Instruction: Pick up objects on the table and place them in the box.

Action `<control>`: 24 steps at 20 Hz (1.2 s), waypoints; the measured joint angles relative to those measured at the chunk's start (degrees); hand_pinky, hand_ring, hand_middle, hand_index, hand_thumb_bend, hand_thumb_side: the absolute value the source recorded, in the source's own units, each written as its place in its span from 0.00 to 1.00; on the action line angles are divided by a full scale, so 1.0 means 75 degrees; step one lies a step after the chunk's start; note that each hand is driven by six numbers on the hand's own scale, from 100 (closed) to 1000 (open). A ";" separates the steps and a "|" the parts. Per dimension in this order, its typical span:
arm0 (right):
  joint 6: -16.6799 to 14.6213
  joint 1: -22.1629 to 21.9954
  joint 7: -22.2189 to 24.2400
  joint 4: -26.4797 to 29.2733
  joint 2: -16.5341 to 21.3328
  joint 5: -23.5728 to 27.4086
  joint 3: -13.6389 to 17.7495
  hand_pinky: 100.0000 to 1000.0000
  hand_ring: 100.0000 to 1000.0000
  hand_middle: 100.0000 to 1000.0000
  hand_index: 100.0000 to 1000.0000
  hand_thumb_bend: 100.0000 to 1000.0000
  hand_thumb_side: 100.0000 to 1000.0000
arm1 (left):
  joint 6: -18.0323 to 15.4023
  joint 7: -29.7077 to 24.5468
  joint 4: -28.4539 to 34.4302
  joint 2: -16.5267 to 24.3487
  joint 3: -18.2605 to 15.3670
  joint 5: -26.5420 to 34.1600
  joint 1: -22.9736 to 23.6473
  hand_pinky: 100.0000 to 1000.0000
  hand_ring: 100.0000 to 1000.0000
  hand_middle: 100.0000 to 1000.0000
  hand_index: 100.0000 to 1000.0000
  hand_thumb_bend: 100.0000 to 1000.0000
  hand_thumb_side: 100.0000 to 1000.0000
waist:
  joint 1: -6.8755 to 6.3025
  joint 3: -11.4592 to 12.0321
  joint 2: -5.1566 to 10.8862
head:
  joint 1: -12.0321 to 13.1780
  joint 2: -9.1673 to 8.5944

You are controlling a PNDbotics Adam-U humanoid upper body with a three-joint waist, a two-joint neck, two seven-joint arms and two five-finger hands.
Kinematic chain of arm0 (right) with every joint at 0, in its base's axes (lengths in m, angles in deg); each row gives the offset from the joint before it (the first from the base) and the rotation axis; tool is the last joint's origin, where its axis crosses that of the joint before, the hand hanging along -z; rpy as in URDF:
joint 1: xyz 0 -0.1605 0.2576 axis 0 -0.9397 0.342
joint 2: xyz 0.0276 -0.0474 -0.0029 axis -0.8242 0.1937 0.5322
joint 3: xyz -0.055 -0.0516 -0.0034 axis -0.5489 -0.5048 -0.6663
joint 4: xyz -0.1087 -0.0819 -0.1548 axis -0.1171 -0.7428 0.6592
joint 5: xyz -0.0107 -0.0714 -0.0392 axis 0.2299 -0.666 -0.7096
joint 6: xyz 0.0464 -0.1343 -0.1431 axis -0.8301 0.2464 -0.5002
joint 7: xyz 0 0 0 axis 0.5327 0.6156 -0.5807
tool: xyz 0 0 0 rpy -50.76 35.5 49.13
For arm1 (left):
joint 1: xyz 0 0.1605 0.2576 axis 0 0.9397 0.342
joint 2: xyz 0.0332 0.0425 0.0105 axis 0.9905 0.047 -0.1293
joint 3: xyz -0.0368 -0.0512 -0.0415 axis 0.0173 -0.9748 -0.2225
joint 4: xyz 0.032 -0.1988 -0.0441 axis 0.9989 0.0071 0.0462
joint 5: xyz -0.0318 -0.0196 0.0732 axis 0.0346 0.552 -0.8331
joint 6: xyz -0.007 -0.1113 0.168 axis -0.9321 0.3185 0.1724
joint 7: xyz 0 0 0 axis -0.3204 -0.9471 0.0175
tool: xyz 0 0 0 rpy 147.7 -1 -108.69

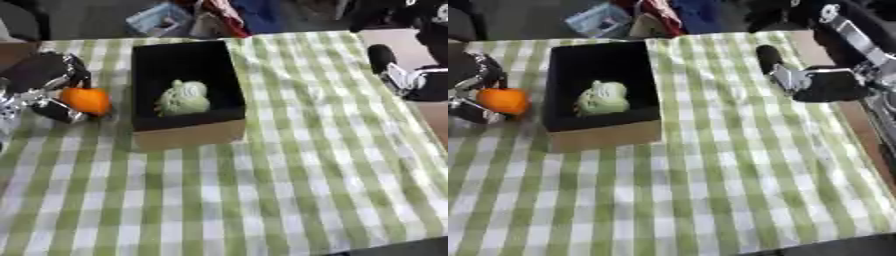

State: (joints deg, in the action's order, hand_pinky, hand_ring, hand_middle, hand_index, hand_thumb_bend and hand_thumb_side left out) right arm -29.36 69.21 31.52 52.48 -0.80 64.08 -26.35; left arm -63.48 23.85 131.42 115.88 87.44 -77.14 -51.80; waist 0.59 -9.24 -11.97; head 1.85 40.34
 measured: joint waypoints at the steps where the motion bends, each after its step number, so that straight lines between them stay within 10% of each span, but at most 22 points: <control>1: -0.0006 -0.0006 0.0007 0.0002 0.0000 0.0000 0.0000 0.73 0.67 0.66 0.83 0.00 0.29 | 0.0025 0.0025 0.0132 0.0062 -0.0010 0.0232 -0.0001 0.35 0.15 0.14 0.31 0.40 0.00 | -0.0004 -0.0002 0.0006 | -0.0005 -0.0016; 12: -0.0187 -0.0040 0.0762 0.0103 0.0045 0.0084 -0.0465 0.73 0.65 0.60 0.74 0.00 0.42 | -0.0053 -0.0625 0.1165 0.0285 0.0358 0.2456 -0.0538 0.37 0.20 0.17 0.33 0.40 0.00 | -0.0031 -0.0164 0.0062 | 0.0061 -0.0093; 24: -0.0422 0.0237 0.1951 0.0022 0.0029 0.0202 -0.1274 0.73 0.64 0.59 0.73 0.00 0.53 | -0.0922 -0.1552 0.1128 -0.0435 0.1078 0.2112 -0.0883 0.44 0.30 0.27 0.43 0.49 0.07 | -0.0120 -0.0467 0.0068 | 0.0197 -0.0156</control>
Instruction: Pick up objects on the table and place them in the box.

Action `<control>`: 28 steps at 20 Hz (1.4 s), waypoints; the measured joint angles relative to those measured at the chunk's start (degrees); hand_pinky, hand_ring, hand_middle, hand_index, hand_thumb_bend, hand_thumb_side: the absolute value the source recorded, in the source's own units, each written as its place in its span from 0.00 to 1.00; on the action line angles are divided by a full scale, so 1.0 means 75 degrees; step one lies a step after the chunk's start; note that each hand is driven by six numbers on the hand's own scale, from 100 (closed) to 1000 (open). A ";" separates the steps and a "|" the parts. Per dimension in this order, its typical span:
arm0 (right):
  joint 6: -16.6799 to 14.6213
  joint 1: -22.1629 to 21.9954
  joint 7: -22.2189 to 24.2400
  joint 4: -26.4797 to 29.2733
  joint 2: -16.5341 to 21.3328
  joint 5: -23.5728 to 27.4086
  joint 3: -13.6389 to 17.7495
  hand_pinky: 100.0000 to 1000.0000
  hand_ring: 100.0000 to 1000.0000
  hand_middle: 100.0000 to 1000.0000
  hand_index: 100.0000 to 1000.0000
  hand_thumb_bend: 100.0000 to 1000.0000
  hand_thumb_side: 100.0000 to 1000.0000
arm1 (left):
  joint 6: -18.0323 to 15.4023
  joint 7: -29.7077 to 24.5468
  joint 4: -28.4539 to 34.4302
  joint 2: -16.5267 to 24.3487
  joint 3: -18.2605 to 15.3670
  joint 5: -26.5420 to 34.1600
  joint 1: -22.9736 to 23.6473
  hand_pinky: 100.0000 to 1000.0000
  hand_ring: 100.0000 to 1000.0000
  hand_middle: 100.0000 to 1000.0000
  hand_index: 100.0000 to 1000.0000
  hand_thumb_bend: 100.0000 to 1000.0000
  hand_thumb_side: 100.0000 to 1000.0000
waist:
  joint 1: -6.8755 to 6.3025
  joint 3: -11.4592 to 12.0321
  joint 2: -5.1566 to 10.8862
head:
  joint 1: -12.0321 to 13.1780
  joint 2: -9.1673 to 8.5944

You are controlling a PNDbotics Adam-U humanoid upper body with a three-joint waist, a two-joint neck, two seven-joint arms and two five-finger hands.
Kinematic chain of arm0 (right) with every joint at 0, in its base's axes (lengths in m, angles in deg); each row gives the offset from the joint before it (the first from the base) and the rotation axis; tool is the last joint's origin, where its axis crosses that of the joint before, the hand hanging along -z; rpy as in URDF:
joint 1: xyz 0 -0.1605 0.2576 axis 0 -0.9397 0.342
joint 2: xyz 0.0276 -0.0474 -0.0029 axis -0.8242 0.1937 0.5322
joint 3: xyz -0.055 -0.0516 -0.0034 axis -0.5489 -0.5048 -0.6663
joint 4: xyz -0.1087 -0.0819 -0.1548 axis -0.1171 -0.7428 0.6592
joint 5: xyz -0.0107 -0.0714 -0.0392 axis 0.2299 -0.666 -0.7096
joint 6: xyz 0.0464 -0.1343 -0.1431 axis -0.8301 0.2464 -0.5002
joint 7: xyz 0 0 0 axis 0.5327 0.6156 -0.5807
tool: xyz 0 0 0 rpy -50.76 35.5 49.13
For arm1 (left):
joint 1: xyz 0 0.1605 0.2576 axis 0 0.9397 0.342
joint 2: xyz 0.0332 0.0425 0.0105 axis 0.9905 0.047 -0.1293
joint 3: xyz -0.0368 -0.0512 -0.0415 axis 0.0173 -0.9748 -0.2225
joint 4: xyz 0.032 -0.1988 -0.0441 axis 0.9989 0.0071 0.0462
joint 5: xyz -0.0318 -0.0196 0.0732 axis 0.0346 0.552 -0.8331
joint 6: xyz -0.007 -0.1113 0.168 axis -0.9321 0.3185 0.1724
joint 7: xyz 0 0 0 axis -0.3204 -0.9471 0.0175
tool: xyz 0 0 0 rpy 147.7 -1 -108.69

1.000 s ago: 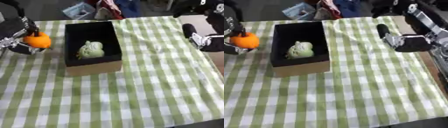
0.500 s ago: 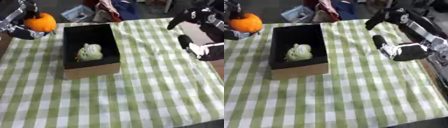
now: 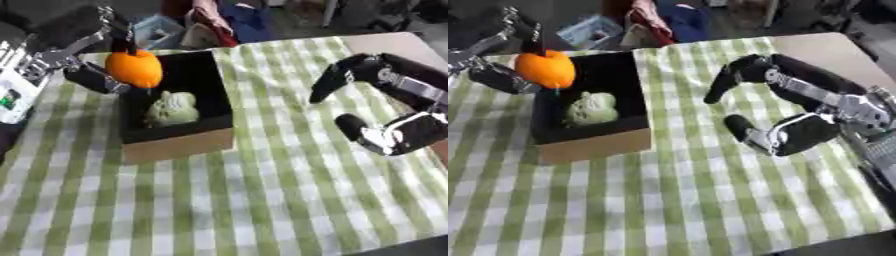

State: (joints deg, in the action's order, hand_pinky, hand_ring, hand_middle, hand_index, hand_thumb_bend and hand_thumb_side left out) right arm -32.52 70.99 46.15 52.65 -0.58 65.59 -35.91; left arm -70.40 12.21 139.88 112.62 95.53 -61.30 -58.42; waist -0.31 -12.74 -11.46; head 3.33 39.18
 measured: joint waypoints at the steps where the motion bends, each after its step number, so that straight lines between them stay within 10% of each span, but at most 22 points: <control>1: -0.0002 0.0018 0.0068 -0.0004 -0.0035 0.0019 -0.0046 0.73 0.64 0.59 0.73 0.00 0.53 | -0.0093 -0.0095 -0.0045 -0.0051 0.0036 -0.0037 0.0001 0.44 0.30 0.28 0.43 0.49 0.07 | 0.0000 -0.0012 -0.0001 | 0.0002 0.0000; 16: 0.0047 -0.0030 0.0270 -0.0099 -0.0164 0.0108 -0.0154 0.73 0.64 0.59 0.73 0.00 0.53 | -0.0436 -0.0845 -0.0321 -0.0284 -0.0014 -0.0196 0.0146 0.64 0.57 0.59 0.74 0.65 0.38 | 0.0010 0.0016 -0.0011 | -0.0014 -0.0001; 28: 0.0046 -0.0265 -0.0028 -0.0141 -0.0142 0.0093 0.0089 0.73 0.64 0.60 0.75 0.00 0.51 | 0.1139 -0.0840 0.1428 0.0584 -0.0898 0.3160 0.0967 0.57 0.45 0.47 0.68 0.39 0.29 | 0.0123 0.0426 -0.0010 | -0.0248 -0.0003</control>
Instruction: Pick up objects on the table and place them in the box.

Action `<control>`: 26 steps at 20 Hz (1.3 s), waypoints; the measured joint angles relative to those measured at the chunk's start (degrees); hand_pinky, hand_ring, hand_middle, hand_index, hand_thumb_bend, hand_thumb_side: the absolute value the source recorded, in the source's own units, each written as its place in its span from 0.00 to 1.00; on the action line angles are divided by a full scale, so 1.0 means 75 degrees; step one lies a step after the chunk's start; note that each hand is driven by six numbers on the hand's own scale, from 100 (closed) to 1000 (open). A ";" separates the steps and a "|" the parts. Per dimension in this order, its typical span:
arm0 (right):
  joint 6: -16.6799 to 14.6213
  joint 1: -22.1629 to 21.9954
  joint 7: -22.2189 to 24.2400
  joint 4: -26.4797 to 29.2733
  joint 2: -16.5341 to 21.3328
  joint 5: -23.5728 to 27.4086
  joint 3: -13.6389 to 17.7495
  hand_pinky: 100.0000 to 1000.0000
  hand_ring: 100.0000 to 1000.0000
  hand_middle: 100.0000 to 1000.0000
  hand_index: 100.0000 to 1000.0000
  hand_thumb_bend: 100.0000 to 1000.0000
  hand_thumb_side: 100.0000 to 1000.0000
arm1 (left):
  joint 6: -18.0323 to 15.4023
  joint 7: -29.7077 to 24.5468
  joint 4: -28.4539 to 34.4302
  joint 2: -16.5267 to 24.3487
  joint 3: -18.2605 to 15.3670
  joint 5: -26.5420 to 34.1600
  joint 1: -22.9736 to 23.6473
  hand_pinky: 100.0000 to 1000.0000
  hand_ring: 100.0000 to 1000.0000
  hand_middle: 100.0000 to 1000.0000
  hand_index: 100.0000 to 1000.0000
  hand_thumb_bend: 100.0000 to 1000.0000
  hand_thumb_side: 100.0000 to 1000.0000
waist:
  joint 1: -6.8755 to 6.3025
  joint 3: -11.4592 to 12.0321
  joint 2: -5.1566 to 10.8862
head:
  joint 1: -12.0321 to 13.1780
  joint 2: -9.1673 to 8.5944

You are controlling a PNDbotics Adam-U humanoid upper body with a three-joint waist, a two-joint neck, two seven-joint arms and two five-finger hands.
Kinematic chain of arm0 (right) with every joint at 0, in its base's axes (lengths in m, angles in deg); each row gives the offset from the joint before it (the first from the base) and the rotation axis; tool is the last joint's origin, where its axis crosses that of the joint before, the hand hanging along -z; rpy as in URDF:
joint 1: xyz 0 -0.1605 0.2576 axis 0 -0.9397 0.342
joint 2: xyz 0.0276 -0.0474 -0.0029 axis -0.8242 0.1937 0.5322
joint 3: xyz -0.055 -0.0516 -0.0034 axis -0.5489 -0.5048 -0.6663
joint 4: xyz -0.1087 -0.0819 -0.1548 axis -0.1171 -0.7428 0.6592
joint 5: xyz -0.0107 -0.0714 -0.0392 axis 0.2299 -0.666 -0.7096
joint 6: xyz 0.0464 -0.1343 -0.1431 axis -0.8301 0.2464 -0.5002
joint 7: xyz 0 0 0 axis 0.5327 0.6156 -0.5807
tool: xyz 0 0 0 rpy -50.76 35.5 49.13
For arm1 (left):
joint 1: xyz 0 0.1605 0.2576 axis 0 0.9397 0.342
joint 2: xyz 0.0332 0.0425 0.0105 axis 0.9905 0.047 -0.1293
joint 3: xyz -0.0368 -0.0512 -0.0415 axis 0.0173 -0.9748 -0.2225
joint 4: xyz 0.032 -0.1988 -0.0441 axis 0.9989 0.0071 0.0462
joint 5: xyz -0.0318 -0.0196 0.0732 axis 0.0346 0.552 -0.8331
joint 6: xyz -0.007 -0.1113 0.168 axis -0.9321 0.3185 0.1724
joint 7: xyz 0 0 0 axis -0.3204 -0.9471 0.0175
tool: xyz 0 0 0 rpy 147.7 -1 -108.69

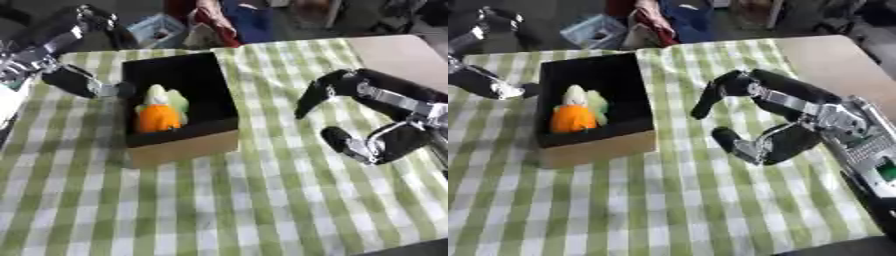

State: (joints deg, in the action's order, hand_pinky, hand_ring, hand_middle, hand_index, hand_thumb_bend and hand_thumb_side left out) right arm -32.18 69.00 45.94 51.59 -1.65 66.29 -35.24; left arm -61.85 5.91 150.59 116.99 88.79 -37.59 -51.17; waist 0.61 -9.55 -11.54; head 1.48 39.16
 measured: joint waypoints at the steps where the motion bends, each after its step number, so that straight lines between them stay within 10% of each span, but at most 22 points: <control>1: 0.0003 -0.0043 -0.0058 0.0000 0.0012 -0.0005 0.0040 0.73 0.64 0.60 0.75 0.00 0.50 | 0.0189 -0.0021 0.0267 0.0110 -0.0117 0.0376 0.0220 0.57 0.45 0.47 0.68 0.37 0.30 | 0.0017 0.0058 0.0000 | -0.0025 0.0000; 11: 0.0097 -0.0537 -0.0765 0.0022 0.0067 -0.0057 0.0545 0.73 0.64 0.62 0.76 0.00 0.45 | 0.1651 0.0098 0.2935 0.0360 -0.1451 0.2697 0.2956 0.56 0.43 0.45 0.67 0.23 0.37 | 0.0104 0.0502 0.0031 | -0.0170 0.0013; 26: 0.0301 -0.1181 -0.1514 0.0188 0.0068 -0.0115 0.1161 0.73 0.64 0.64 0.77 0.00 0.42 | 0.2105 0.0112 0.4130 -0.0706 -0.2003 0.2744 0.4804 0.56 0.43 0.45 0.67 0.14 0.47 | 0.0166 0.0778 0.0080 | -0.0118 0.0221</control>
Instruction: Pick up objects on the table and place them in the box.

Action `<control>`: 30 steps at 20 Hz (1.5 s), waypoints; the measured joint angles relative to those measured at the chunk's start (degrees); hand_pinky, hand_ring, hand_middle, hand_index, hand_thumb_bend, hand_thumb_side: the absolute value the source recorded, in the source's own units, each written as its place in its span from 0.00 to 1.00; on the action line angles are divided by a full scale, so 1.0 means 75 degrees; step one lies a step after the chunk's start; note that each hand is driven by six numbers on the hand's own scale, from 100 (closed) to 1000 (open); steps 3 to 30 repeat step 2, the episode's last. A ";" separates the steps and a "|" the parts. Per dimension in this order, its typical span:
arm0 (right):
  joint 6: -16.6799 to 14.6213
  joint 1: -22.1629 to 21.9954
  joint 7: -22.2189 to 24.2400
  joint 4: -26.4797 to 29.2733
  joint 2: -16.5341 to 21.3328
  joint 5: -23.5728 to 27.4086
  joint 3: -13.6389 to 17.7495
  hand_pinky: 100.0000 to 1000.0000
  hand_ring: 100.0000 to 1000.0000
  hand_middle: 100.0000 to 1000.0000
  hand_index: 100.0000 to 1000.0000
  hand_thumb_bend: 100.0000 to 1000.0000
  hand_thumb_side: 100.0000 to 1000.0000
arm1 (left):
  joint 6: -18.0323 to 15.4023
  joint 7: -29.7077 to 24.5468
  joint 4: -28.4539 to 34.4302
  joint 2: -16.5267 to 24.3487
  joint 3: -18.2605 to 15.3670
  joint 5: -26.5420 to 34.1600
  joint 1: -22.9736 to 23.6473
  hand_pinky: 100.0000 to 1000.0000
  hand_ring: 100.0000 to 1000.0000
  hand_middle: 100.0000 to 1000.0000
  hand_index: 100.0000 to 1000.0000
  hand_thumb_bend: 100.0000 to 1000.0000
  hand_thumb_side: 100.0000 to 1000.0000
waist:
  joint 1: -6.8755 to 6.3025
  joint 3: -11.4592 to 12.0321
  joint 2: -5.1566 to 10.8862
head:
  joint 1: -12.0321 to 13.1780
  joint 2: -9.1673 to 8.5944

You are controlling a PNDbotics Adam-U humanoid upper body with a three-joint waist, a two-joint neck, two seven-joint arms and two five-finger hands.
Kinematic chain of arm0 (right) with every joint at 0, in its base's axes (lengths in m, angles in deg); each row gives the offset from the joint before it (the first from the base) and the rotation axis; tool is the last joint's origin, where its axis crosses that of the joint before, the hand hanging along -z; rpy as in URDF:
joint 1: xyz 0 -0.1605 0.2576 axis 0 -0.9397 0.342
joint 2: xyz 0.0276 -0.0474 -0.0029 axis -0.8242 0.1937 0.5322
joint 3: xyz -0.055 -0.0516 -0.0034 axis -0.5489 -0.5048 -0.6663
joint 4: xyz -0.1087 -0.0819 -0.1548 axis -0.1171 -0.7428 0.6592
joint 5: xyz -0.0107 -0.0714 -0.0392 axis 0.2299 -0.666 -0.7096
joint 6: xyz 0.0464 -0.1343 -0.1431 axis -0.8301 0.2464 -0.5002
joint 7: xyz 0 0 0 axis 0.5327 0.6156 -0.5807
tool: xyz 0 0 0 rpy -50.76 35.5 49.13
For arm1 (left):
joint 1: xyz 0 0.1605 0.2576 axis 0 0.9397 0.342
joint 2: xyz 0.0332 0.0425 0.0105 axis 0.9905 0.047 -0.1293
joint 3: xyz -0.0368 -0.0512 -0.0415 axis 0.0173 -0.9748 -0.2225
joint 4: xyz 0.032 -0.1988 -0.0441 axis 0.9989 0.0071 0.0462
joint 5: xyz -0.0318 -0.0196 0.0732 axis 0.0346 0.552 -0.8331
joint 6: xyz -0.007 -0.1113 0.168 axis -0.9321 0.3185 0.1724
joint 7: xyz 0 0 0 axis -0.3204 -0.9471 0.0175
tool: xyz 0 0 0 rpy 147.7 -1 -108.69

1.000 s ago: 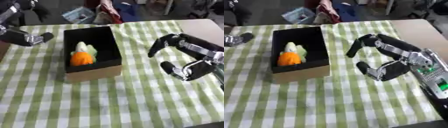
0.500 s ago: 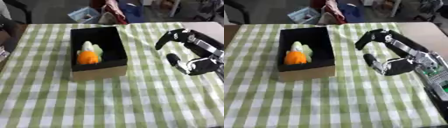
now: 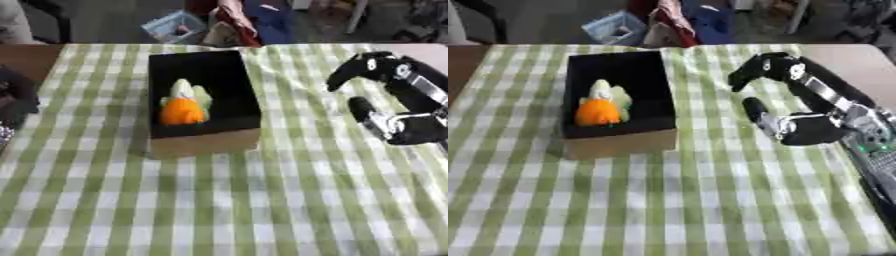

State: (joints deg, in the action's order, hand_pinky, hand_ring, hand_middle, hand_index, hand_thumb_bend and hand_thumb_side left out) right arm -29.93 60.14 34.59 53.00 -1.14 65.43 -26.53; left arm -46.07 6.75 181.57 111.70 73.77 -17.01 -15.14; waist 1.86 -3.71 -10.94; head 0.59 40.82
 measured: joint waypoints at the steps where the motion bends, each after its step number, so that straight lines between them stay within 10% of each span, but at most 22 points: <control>1: 0.0011 -0.0011 -0.0040 0.0001 -0.0001 -0.0012 0.0018 0.73 0.64 0.64 0.77 0.00 0.42 | 0.0017 -0.0019 0.0015 -0.0052 -0.0004 -0.0001 0.0038 0.56 0.43 0.45 0.67 0.13 0.48 | -0.0003 0.0013 0.0003 | 0.0030 0.0033; 30: 0.0022 -0.0040 -0.0083 0.0002 -0.0003 -0.0021 0.0048 0.73 0.64 0.64 0.77 0.00 0.42 | 0.0031 -0.0037 0.0025 -0.0102 -0.0010 -0.0009 0.0068 0.56 0.43 0.45 0.67 0.13 0.48 | -0.0004 0.0030 0.0007 | 0.0054 0.0066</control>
